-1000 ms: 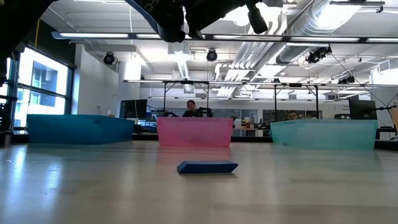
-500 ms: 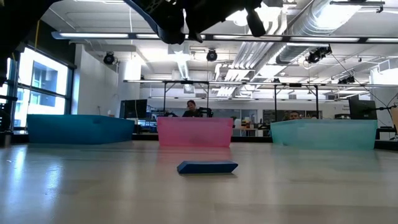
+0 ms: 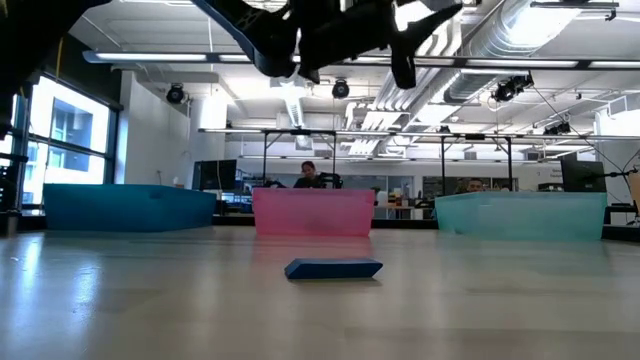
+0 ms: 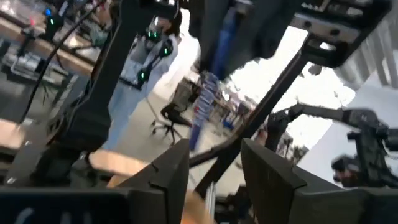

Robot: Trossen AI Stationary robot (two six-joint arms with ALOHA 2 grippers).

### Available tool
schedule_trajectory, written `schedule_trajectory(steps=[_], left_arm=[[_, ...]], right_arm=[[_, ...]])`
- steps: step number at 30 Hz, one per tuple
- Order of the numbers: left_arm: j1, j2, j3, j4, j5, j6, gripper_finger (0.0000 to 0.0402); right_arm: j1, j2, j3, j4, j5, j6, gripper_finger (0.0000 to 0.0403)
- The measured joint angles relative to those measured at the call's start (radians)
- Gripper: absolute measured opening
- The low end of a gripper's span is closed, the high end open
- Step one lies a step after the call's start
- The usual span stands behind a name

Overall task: Sort crayons/erasers/pens/pencils in bins
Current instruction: Put the blue crayon into the green bin

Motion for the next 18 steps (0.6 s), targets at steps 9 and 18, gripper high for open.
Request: schedule_trajectory(steps=[9,18], left_arm=[[0.075,0.000,0.000,-0.145,0.056,0.164,0.0123],[0.129,0.000,0.000,-0.385,-0.099,0.367,0.0093]], right_arm=[[-0.056,0.026,0.000,-0.253,0.175,0.113,0.0009],[-0.188,0.084,0.000,-0.322,0.324,0.011,0.0009]])
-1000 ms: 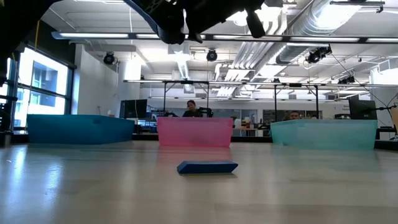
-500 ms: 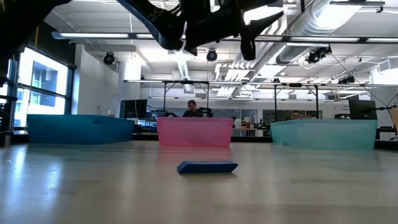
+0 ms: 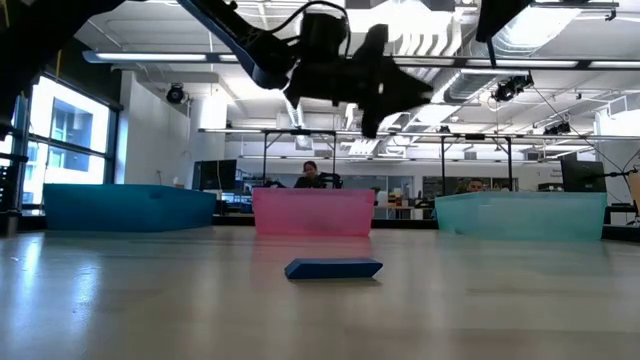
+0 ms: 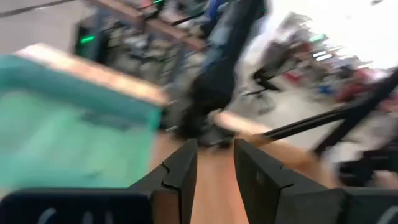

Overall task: Sort crayons/erasers/pens/pencils in bins
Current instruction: Put the blue crayon into the green bin

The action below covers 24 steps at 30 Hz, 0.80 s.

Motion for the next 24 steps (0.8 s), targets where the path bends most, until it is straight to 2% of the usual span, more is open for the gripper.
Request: schedule_trajectory(steps=[6,13,19,24], left_arm=[[0.015,0.000,0.000,-0.151,-0.142,0.107,0.0082],[0.025,-0.001,0.000,-0.238,-0.207,0.114,0.0067],[0.040,-0.044,-0.001,-0.341,-0.295,0.187,0.0049],[0.049,-0.103,0.000,-0.429,-0.400,0.262,0.0037]], right_arm=[[-0.121,0.058,0.000,-0.003,0.093,-0.095,0.0009],[-0.305,0.131,0.000,-0.003,0.094,-0.247,0.0009],[-0.473,0.179,0.000,0.004,-0.012,-0.358,0.0009],[-0.610,0.215,0.000,0.055,-0.178,-0.448,0.0009]])
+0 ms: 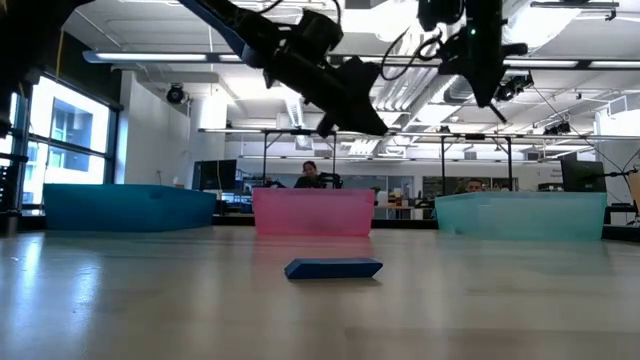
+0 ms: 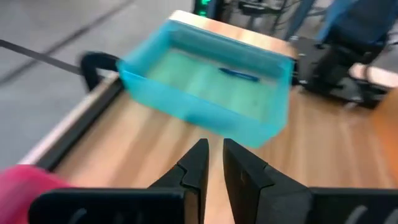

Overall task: Sort crayons/erasers/pens/pencils in bins
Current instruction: Put the blue crayon into the green bin

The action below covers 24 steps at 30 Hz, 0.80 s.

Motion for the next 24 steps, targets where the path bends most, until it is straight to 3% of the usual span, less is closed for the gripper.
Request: schedule_trajectory(steps=[8,13,24], left_arm=[[0.010,-0.106,0.000,-0.132,-0.072,0.042,0.0035],[0.010,-0.164,0.000,-0.198,-0.127,0.042,0.0035],[0.007,-0.219,0.000,-0.291,-0.175,0.019,0.0035]], right_arm=[[-0.161,0.084,0.000,0.100,-0.229,-0.179,0.0009],[-0.226,0.143,-0.016,0.119,-0.283,-0.243,0.0009],[-0.258,0.076,-0.335,0.353,-0.373,-0.348,0.0009]])
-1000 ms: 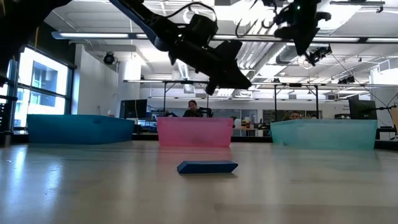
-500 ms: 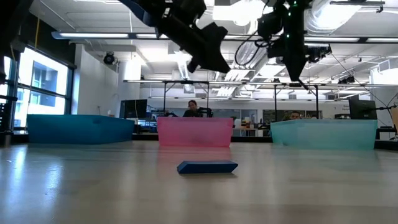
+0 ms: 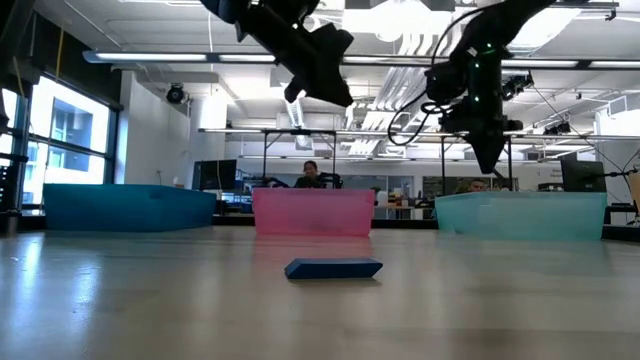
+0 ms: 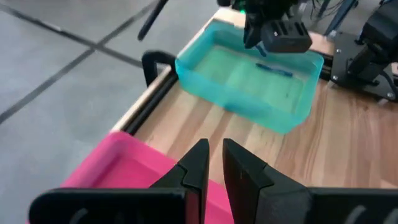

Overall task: Sort crayons/erasers/pens/pencils in bins
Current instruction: Put the blue crayon into the green bin, then put the blue eraser into the pink bin

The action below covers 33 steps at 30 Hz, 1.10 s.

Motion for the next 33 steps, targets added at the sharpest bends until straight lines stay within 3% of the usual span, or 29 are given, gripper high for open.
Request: schedule_trajectory(steps=[13,21,28,33], left_arm=[[-0.025,0.000,0.000,-0.152,0.000,-0.116,0.0035],[-0.037,0.000,0.000,-0.218,0.008,-0.196,0.0035],[-0.049,0.000,0.000,-0.249,0.066,-0.176,0.0042],[-0.073,0.000,0.000,-0.292,0.084,-0.157,0.0088]], right_arm=[[0.001,-0.024,-0.222,0.180,-0.154,0.044,0.0009],[0.001,-0.024,-0.281,0.207,-0.204,0.069,0.0016],[0.001,-0.024,-0.286,0.217,-0.178,0.069,0.0092],[0.001,-0.025,-0.286,0.200,-0.153,0.071,0.0139]])
